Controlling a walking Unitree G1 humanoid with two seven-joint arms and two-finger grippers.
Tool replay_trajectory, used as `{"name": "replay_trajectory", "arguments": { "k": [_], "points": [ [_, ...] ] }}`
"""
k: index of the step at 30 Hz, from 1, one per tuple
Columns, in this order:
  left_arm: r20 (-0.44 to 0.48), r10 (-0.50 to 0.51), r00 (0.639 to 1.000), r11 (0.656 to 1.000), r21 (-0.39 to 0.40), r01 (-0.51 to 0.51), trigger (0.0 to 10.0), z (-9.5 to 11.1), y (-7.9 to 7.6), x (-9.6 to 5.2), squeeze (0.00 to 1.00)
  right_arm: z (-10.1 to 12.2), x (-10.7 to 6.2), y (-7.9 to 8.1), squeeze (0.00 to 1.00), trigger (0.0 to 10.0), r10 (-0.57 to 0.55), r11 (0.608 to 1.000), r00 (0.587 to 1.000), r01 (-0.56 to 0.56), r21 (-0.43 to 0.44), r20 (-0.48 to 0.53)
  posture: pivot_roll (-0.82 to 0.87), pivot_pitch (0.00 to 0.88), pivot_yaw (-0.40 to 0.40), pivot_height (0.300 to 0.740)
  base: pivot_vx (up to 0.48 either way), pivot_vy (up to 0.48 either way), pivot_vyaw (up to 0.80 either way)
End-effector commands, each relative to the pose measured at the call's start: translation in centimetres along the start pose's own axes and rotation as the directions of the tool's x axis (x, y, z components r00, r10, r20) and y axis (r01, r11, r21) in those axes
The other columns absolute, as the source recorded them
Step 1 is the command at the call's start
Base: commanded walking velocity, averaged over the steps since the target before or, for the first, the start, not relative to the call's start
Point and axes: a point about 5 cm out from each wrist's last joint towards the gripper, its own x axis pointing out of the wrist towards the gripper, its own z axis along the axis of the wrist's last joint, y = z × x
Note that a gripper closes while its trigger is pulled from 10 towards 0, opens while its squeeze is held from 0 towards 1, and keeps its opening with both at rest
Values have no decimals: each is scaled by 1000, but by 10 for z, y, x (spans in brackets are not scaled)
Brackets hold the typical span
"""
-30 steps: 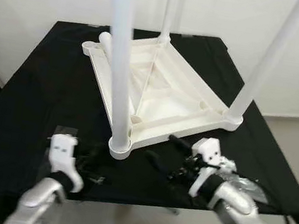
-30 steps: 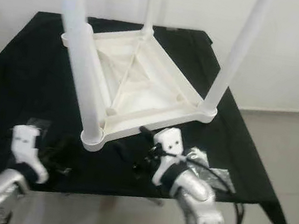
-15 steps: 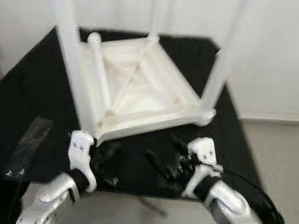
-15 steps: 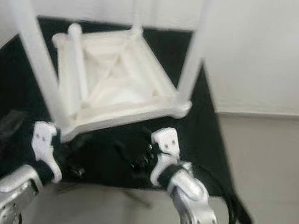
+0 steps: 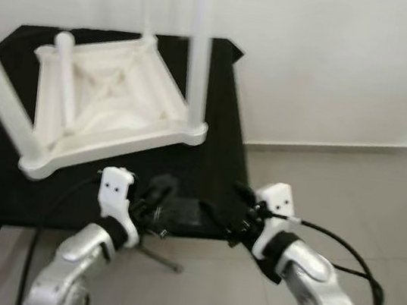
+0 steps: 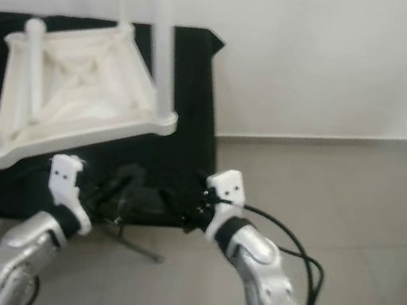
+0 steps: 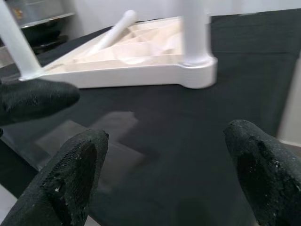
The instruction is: Building children table
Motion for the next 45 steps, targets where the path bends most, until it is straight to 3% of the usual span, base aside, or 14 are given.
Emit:
{"name": "replay_trajectory", "arguments": {
  "k": [1, 14, 30, 45],
  "points": [
    [-36, 41, 999, 999, 6, -41, 10000, -7, 8, -4, 0, -1, 3, 3, 0, 10000, -10, 1000, 1000, 10, 7, 3, -15, 101, 19, 740, 0, -465, 0],
    [-44, 84, 996, 996, 33, -83, 10000, -9, 13, 0, 0, 0, 6, -5, 0, 10000, -89, 996, 996, 89, -13, 4, -18, 97, 18, 740, 0, -450, 0],
    [-37, 110, 993, 993, 44, -108, 10000, -10, 16, 2, 0, -2, 10, -9, 0, 10000, -129, 992, 992, 129, -5, -6, -19, 92, 20, 740, 0, 0, 0],
    [-25, 84, 996, 996, 35, -83, 10000, -9, 15, 2, 0, -3, 12, -10, 0, 10000, -129, 992, 991, 129, -3, -19, -21, 93, 20, 740, 360, 0, -373]
  ]
}}
